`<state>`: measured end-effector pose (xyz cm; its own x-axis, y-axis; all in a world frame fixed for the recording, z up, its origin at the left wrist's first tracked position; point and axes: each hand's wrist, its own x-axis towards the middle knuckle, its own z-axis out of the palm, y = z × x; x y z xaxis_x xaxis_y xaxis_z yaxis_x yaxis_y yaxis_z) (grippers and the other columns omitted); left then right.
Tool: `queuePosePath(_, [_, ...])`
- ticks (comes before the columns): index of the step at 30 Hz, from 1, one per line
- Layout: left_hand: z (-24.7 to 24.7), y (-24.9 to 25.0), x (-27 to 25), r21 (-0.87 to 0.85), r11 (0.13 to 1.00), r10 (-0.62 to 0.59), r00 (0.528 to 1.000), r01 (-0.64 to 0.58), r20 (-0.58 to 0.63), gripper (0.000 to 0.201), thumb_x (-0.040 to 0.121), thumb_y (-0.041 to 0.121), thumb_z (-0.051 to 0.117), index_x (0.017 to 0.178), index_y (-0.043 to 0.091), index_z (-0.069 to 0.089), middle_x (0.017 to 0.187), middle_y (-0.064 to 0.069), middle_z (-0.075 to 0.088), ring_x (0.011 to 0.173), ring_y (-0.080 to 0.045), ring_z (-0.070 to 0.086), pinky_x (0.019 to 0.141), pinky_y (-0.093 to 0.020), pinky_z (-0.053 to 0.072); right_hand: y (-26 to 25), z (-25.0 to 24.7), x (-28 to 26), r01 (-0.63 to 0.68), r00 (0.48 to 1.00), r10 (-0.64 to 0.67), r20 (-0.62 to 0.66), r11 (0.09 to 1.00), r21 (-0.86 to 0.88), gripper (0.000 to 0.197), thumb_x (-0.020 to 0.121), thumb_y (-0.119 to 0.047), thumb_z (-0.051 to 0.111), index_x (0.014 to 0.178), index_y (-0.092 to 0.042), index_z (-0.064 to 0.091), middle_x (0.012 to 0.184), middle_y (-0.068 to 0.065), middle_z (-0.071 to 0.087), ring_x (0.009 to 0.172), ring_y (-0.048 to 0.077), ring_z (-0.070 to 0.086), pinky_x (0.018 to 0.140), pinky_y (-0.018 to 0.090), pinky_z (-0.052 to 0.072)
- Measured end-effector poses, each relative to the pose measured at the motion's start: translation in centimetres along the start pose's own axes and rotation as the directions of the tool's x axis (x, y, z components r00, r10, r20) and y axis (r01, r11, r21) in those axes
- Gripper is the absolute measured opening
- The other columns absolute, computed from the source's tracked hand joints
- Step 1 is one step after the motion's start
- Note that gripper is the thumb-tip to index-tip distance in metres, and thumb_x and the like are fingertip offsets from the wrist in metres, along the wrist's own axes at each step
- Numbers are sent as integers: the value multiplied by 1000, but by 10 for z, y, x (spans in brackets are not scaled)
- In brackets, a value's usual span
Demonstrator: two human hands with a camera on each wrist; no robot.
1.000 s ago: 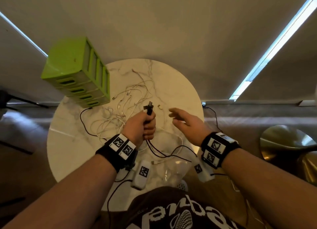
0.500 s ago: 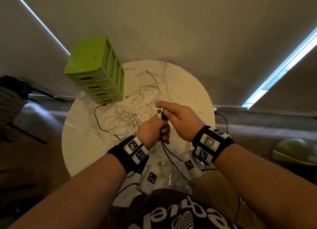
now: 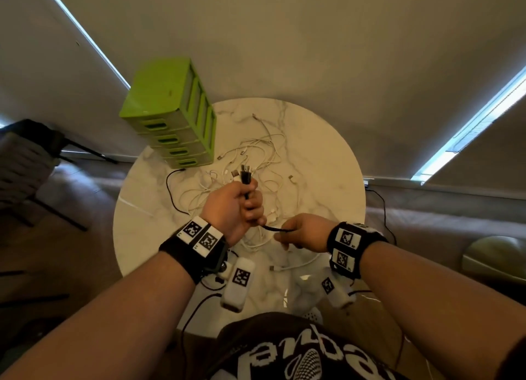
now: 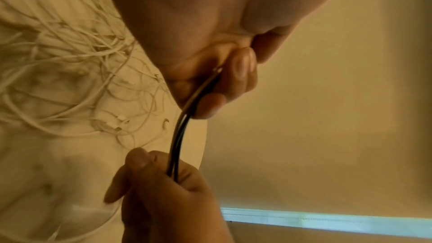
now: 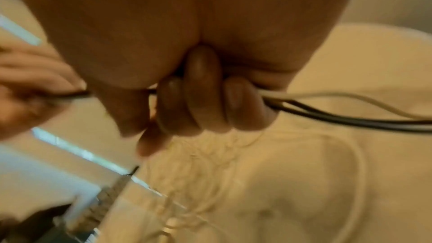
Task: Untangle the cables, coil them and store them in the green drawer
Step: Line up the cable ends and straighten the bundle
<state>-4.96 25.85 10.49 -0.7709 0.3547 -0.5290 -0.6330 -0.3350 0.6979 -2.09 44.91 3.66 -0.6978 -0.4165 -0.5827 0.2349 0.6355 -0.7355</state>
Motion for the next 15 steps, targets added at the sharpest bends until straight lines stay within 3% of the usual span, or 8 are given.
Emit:
queuePosePath(1, [-3,-1,-3,-19,999,-26,1000,26,12,12,91,17,36,80,19,42,65,1,21,48,-14,18,56,-32,33,7,-1,6,-46,996,35,-78,988,-147,35,99,-46,58,74,-24,68,63,-5,55,58,14,51,58,29,40])
queuePosePath(3, [-11,-2,-9,-53,997,-48,998,50,31,11,85,20,37,76,18,42,63,2,20,49,-14,13,55,-32,26,24,-1,17,-172,965,115,-238,956,-239,32,101,-48,51,81,-28,66,78,-3,63,78,21,61,71,31,47])
queuePosePath(5, [-20,0,-15,-83,996,-42,998,45,44,11,82,23,39,72,18,40,61,2,21,49,-14,14,54,-32,22,39,1,25,-275,901,200,-385,950,-150,40,102,-56,45,86,-26,66,91,2,67,88,26,62,82,35,50])
queuePosePath(7, [-33,5,-20,-139,990,-7,999,12,36,13,80,25,42,70,18,37,62,1,23,51,-14,15,55,-32,19,47,4,26,-308,857,246,-453,949,-68,50,99,-65,43,81,-24,65,91,5,70,85,27,61,80,37,51])
queuePosePath(9, [-49,15,-23,-225,972,59,998,-64,-27,13,77,25,44,68,20,35,65,1,26,54,-13,17,54,-30,17,48,11,21,-280,901,232,-368,956,-83,53,95,-69,48,75,-22,64,79,4,68,74,24,61,70,34,48])
queuePosePath(12, [-82,35,-20,-342,913,153,964,-222,-218,13,73,24,45,66,22,34,63,4,28,52,-12,22,50,-26,22,49,33,13,-245,968,233,-90,958,-149,61,81,-80,57,69,-20,61,66,0,61,61,17,56,62,32,43])
queuePosePath(15, [-107,45,-15,-394,880,136,936,-264,-324,13,73,23,44,64,22,34,59,6,23,46,-12,22,44,-24,27,54,55,5,-251,967,242,78,960,126,77,66,-94,54,72,-18,65,59,1,53,50,17,45,53,30,36])
